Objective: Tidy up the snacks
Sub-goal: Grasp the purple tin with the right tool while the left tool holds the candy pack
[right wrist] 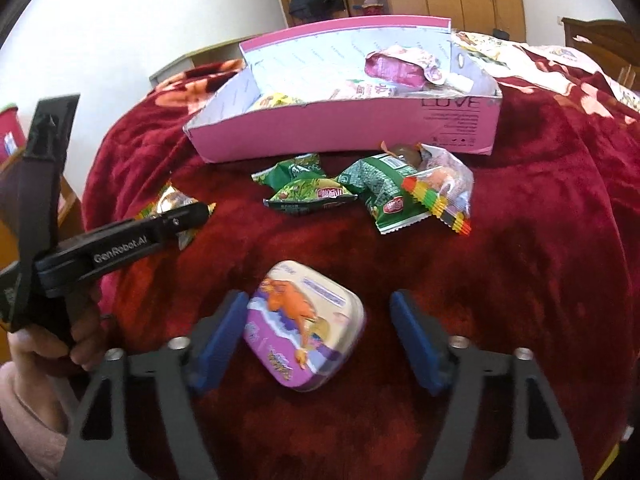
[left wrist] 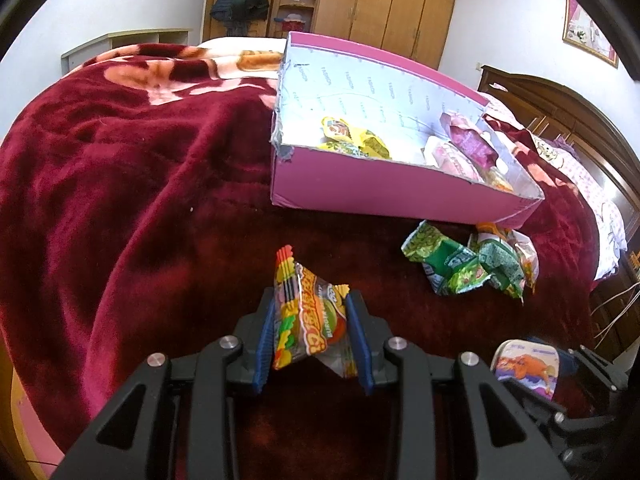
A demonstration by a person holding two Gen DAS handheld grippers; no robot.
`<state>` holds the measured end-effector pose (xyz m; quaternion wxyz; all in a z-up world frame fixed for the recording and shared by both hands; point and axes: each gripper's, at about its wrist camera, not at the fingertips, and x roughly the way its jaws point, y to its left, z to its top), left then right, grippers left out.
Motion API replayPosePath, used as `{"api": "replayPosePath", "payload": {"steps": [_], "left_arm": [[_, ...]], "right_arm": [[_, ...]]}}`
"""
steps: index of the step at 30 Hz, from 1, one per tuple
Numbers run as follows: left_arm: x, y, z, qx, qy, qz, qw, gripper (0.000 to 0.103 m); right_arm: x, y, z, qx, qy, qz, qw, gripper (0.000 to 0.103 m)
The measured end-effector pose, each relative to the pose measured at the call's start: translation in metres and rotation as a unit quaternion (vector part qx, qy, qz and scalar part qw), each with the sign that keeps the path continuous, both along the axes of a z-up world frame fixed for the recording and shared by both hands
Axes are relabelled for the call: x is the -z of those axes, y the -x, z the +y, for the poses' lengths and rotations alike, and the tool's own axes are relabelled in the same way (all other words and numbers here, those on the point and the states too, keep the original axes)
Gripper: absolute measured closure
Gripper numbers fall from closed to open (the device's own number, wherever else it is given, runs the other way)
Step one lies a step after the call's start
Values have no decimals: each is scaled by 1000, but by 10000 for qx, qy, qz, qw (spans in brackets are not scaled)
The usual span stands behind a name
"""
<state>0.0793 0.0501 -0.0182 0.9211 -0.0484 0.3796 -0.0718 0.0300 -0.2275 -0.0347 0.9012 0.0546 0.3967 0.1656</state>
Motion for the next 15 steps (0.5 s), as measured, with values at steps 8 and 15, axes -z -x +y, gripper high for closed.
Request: {"api": "replayPosePath", "payload": {"steps": [8, 15], "left_arm": [[-4, 5, 0, 4, 46, -16, 10000, 68], [-12, 11, -1, -9, 50, -94, 9999, 68]], "right_arm": [[-7, 5, -4, -16, -211, -163, 9996, 65], [-10, 10, -5, -87, -224, -260, 9994, 70]]}}
